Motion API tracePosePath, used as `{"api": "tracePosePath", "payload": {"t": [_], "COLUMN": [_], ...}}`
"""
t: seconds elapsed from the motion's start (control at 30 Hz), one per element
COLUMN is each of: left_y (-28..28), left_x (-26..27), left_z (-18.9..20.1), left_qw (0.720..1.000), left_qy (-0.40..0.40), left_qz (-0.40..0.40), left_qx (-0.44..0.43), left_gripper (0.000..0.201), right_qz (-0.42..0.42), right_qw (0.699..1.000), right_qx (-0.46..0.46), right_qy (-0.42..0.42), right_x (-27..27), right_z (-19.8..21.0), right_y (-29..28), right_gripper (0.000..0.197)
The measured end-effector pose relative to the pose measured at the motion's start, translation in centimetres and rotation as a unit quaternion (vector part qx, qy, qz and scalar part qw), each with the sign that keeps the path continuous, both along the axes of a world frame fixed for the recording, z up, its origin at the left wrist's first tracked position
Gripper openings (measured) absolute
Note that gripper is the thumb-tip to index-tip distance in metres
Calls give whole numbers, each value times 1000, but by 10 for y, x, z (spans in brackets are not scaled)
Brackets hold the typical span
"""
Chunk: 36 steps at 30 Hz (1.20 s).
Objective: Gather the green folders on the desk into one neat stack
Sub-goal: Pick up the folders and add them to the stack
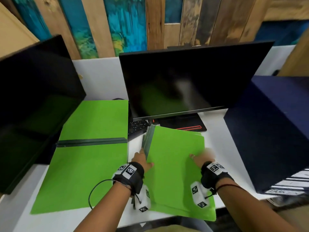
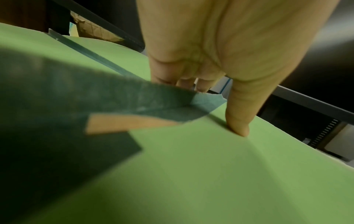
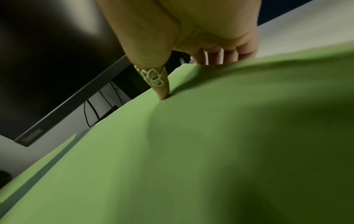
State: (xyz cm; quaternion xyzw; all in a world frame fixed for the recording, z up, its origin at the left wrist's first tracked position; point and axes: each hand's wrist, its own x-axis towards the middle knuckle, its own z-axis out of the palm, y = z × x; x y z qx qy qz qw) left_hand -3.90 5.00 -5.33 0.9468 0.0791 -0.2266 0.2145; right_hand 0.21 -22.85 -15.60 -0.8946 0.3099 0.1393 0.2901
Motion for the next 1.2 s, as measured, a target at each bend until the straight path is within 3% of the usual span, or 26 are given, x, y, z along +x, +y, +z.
{"api": "tracePosePath", "payload": {"t": [0.27, 0.33, 0.47, 0.53, 0.63, 0.73, 0.97, 1.2], "left_y": [18, 23, 44, 56, 70, 74, 78, 85], "left_x": [-5, -2, 18, 31, 47, 56, 78, 89], "left_z": [5, 7, 9, 11, 8, -2, -13, -9], "left_qw": [1000, 1000, 999, 997, 991, 986, 969, 967], "left_qy": [26, 27, -20, -52, -44, -59, -132, -143], "left_qz": [-7, -10, 25, 21, 13, -2, 19, 4], "left_qx": [4, 1, 7, 57, 127, 157, 208, 209], "left_gripper": [75, 63, 50, 47, 66, 81, 33, 28], "right_qz": [45, 40, 44, 79, 149, 217, 231, 231], "right_qw": [998, 998, 998, 995, 985, 969, 967, 968], "right_qx": [-13, -19, -42, -57, -85, -103, -83, -75], "right_qy": [-35, -33, -16, -11, 35, 61, 67, 59], "right_x": [-12, -13, -18, -20, -23, -28, -31, -33], "right_z": [50, 59, 75, 81, 88, 93, 85, 81], "right_y": [36, 41, 56, 66, 87, 100, 99, 100], "right_gripper": [72, 71, 76, 85, 98, 100, 101, 101]}}
